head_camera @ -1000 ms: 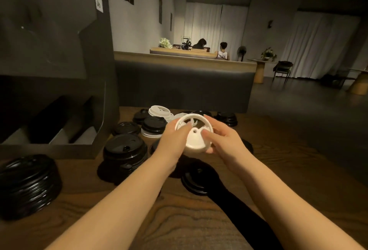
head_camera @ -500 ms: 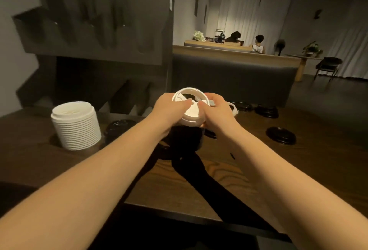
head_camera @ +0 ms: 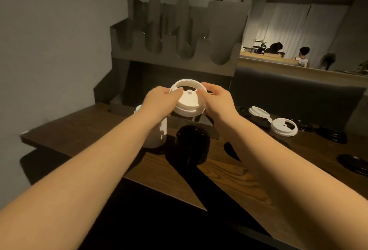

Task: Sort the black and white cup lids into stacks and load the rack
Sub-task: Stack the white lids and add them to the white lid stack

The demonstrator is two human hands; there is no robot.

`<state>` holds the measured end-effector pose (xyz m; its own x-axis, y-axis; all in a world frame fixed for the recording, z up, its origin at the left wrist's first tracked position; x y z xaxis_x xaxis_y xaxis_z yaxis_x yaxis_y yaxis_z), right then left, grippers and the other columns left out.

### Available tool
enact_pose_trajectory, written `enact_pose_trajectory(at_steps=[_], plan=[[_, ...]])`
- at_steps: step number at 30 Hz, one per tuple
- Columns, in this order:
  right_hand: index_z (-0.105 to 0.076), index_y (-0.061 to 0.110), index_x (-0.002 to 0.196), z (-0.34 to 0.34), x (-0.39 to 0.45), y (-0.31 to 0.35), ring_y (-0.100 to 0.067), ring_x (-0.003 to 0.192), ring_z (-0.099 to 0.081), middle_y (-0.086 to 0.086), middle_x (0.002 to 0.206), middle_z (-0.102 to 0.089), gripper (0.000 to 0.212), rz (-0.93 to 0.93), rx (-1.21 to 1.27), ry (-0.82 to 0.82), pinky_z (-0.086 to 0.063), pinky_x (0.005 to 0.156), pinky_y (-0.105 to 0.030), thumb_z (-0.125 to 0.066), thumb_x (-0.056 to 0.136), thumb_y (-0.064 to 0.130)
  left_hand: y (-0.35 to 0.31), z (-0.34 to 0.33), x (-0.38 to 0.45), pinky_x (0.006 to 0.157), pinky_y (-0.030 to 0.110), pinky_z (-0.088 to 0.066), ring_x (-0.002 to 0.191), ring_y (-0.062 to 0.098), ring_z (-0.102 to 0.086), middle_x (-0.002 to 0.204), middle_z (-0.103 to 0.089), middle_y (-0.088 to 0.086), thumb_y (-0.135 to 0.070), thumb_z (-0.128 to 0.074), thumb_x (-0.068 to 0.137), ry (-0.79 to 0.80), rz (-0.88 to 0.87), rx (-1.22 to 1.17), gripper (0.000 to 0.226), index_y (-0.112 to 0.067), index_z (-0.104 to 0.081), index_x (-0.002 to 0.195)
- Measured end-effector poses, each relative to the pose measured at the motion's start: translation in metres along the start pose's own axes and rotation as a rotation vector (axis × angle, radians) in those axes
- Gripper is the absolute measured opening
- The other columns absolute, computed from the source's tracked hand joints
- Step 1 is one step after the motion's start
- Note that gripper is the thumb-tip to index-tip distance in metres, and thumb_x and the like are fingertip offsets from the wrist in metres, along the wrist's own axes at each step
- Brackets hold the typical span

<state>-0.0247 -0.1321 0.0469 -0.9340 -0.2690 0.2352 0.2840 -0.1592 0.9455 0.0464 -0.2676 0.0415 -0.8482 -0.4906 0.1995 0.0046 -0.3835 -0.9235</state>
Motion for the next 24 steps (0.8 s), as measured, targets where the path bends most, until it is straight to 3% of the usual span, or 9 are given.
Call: enact_pose_trajectory(at_steps=[3, 7, 10, 13, 16, 18, 20, 22, 24], plan=[[-0.060, 0.012, 0.121, -0.029, 0.008, -0.001, -0.012, 0.093, -0.057, 0.002, 0.102, -0.062, 0.029, -0.102, 0.128, 0.005, -0.049, 0.081, -0.024, -0.058, 0.094, 0.024, 0.018, 0.026, 0.009, 0.060, 0.018, -0.037, 0.078, 0.010, -0.054, 0.083, -0.059, -0.003, -0.037, -0.058, 0.093, -0.056, 0.036, -0.015, 0.026, -0.013, -0.065, 0.094], [-0.046, 0.018, 0.135, -0.076, 0.007, -0.014, -0.024, 0.103, -0.064, -0.006, 0.120, -0.061, 0.047, -0.200, 0.325, 0.294, -0.056, 0.084, -0.036, -0.062, 0.092, 0.023, 0.044, 0.044, 0.021, 0.061, 0.022, -0.048, 0.081, 0.016, -0.063, 0.089, -0.067, 0.005, -0.034, -0.067, 0.088, -0.159, 0.134, -0.213, 0.037, -0.002, -0.068, 0.107], [-0.043, 0.014, 0.136, -0.087, 0.011, -0.023, -0.026, 0.091, -0.068, -0.009, 0.109, -0.063, 0.050, -0.201, 0.327, 0.256, -0.057, 0.083, -0.037, -0.063, 0.090, 0.011, 0.053, 0.047, 0.028, 0.060, 0.024, -0.049, 0.074, 0.015, -0.063, 0.085, -0.066, 0.005, -0.038, -0.066, 0.087, -0.162, 0.163, -0.188, 0.038, -0.004, -0.067, 0.106], [-0.054, 0.012, 0.132, -0.087, 0.022, -0.018, -0.017, 0.079, -0.061, -0.008, 0.108, -0.066, 0.039, -0.175, 0.360, 0.239, -0.048, 0.066, -0.024, -0.054, 0.093, 0.005, 0.055, 0.052, 0.033, 0.076, 0.032, -0.052, 0.095, 0.022, -0.062, 0.104, -0.065, 0.008, -0.046, -0.069, 0.082, -0.129, 0.207, -0.110, 0.050, -0.007, -0.063, 0.113], [-0.066, 0.021, 0.117, -0.087, 0.030, -0.013, -0.018, 0.082, -0.053, -0.004, 0.097, -0.067, 0.039, -0.101, 0.242, 0.367, -0.042, 0.072, -0.026, -0.045, 0.091, -0.001, 0.047, 0.063, 0.038, 0.092, 0.039, -0.049, 0.114, 0.026, -0.057, 0.126, -0.059, 0.009, -0.058, -0.068, 0.076, -0.099, 0.142, -0.105, 0.071, -0.011, -0.057, 0.128], [-0.065, 0.021, 0.119, -0.094, 0.030, -0.012, -0.021, 0.102, -0.054, -0.010, 0.117, -0.065, 0.041, -0.057, 0.140, 0.508, -0.043, 0.089, -0.030, -0.046, 0.090, -0.003, 0.038, 0.068, 0.040, 0.088, 0.031, -0.043, 0.115, 0.015, -0.051, 0.126, -0.055, -0.006, -0.055, -0.064, 0.083, -0.055, 0.076, -0.061, 0.059, -0.019, -0.056, 0.130], [-0.052, 0.015, 0.136, -0.094, 0.035, -0.010, -0.021, 0.123, -0.049, -0.006, 0.139, -0.052, 0.047, -0.030, 0.093, 0.495, -0.042, 0.103, -0.034, -0.050, 0.092, -0.001, 0.033, 0.068, 0.043, 0.083, 0.028, -0.043, 0.108, 0.014, -0.054, 0.115, -0.059, -0.006, -0.047, -0.061, 0.089, -0.031, 0.063, 0.010, 0.042, -0.020, -0.063, 0.121], [-0.041, 0.016, 0.144, -0.090, 0.041, -0.010, -0.017, 0.116, -0.053, -0.002, 0.142, -0.046, 0.053, -0.028, 0.141, 0.376, -0.045, 0.097, -0.031, -0.056, 0.094, 0.008, 0.031, 0.072, 0.048, 0.074, 0.027, -0.048, 0.095, 0.017, -0.061, 0.102, -0.066, 0.001, -0.044, -0.061, 0.090, -0.102, 0.088, -0.007, 0.037, -0.014, -0.067, 0.110], [-0.036, 0.016, 0.146, -0.092, 0.043, -0.018, -0.019, 0.109, -0.058, -0.006, 0.140, -0.049, 0.061, -0.101, 0.219, 0.333, -0.048, 0.083, -0.028, -0.063, 0.091, 0.022, 0.034, 0.075, 0.049, 0.077, 0.032, -0.054, 0.090, 0.021, -0.064, 0.098, -0.068, 0.006, -0.041, -0.059, 0.092, -0.197, 0.158, -0.119, 0.037, -0.010, -0.065, 0.112]])
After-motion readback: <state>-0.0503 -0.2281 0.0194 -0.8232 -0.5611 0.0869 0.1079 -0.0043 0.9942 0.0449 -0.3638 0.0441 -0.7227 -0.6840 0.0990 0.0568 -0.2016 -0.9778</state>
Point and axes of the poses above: each hand's wrist, its own x-axis towards the middle knuckle, its own z-axis out of the back of the hand, y = z × x, the point moved 6 cm from there along x, towards the middle knuckle
